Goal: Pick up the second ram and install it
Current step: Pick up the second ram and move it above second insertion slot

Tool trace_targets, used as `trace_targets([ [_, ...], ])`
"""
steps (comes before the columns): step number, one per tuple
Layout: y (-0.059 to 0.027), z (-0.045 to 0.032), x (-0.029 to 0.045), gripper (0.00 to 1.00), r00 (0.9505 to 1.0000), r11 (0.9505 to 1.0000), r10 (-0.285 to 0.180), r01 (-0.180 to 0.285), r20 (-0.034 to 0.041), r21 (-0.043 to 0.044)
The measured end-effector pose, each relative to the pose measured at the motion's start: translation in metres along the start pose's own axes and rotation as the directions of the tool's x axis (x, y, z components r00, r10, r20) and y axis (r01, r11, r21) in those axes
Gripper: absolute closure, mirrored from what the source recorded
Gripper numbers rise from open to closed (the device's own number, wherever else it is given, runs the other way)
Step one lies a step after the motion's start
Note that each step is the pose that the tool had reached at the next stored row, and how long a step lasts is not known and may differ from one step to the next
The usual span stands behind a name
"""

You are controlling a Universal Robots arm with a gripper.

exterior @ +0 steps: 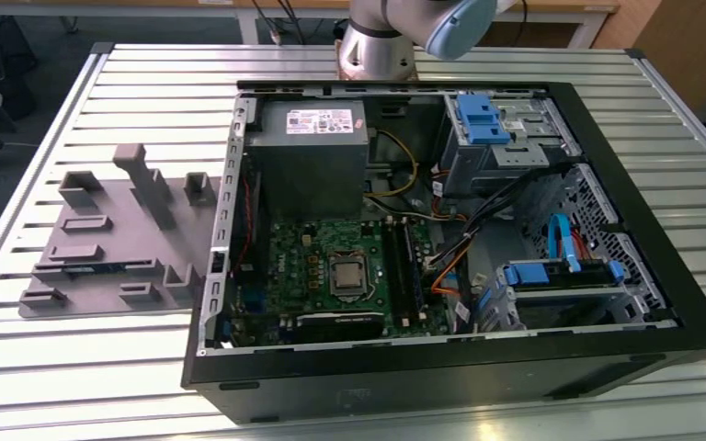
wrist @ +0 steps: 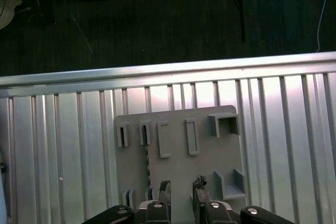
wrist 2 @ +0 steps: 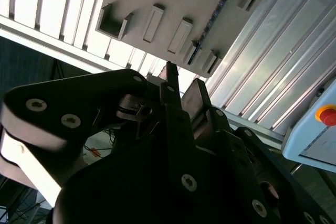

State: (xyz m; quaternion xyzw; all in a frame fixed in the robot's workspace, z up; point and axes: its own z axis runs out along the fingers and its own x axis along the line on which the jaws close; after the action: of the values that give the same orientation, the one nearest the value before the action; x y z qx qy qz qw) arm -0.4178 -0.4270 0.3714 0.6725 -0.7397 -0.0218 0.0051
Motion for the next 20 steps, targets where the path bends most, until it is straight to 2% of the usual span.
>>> trace_targets([
  [13, -0.0001, 0.0024, 0.0001, 0.69, 1.0000, 1.0000, 0.000, 0.000, 0.0001, 0.0009],
  [15, -0.0005, 0.0134, 0.0003, 0.69, 1.0000, 1.0000, 0.000, 0.000, 0.0002, 0.0018],
  [20, -0.0005, 0.0138, 0.0003, 0.69, 1.0000, 1.0000, 0.000, 0.000, 0.0002, 0.0017],
])
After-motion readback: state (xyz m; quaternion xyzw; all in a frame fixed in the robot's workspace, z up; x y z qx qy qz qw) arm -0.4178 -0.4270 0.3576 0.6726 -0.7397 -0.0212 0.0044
